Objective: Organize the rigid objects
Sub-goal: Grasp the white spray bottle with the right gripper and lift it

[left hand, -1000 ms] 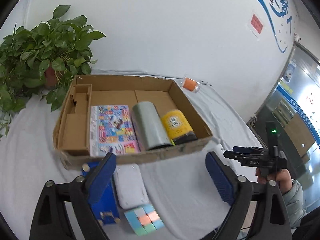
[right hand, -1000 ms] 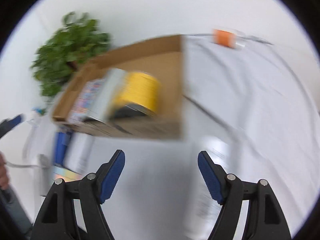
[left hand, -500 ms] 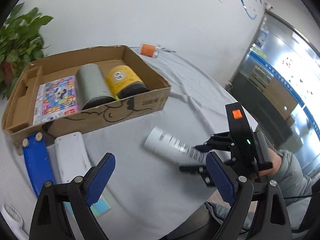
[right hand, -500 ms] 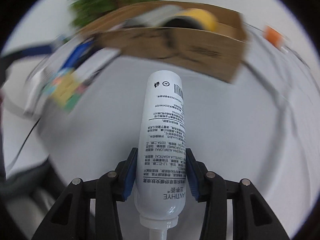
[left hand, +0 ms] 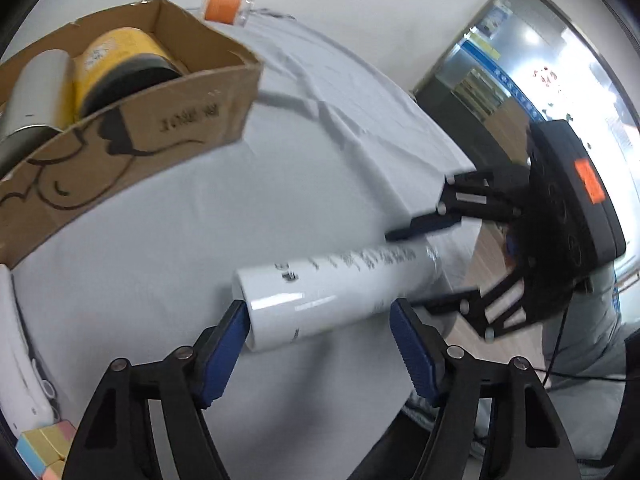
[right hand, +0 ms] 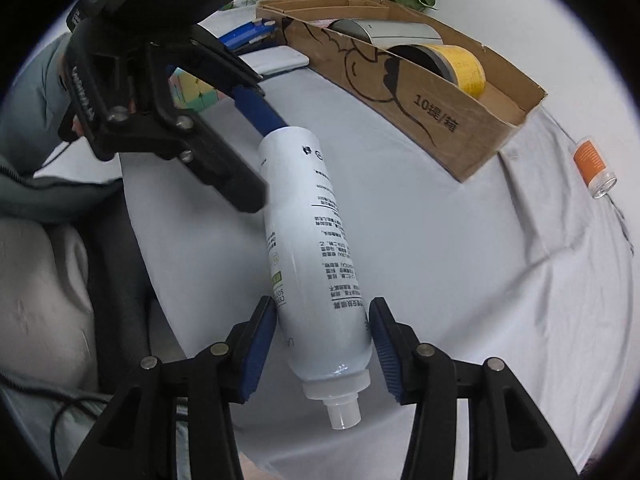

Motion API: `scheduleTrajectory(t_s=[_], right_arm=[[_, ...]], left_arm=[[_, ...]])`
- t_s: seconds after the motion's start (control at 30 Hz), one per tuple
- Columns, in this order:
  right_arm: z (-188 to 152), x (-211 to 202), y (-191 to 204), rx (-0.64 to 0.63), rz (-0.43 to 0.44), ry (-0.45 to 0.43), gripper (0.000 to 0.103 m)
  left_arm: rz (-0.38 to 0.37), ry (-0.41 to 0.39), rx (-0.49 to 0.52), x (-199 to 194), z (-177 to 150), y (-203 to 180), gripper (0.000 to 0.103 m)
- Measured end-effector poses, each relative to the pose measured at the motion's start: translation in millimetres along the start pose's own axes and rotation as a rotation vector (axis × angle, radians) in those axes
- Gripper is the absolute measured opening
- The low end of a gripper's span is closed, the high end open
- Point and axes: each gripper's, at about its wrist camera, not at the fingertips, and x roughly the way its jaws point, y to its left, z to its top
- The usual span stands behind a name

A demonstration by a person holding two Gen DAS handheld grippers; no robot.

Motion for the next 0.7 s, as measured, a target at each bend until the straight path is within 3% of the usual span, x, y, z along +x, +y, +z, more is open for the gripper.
scheduleTrajectory(t_s=[0.2, 0.37, 0.43, 0.47, 0.57, 0.7], right_arm=[[-8.2, 2.3, -11.6, -0.056, -0.088, -0.02, 0.053], [-2.3, 8.4, -17.3, -0.048, -0.136, -0.013, 0.053], [-5.1, 1.8, -19.5, -0.018, -0.171, -0.032, 0.052], [-6.8, -4.9, -21.7, 0.008, -0.185, -0.058, 0.052], [-10.4, -20.0, -23.8, 0.066, -0.198, -0.125, 0.052], [-16.8, -30.7, -32.6, 0.258, -0.182, -0.145, 0.052]], left_arm=[[-0.042, 0.044, 0.013, 0.0, -11.9, -15.5, 0.067], [0.101, -0.056, -0.016, -16.8, 10.8, 0.2, 0.067], [0.138, -0.085, 0.013, -15.6, 21.9, 1.6, 0.068], [0.133, -0.089, 0.04, -10.1, 28.6, 0.3, 0.073], [0.038, 0.004, 0.079, 21.9, 44.7, -3.4, 0.072], [0.046, 0.119, 0.089, 51.5, 47.0, -11.0, 0.056]])
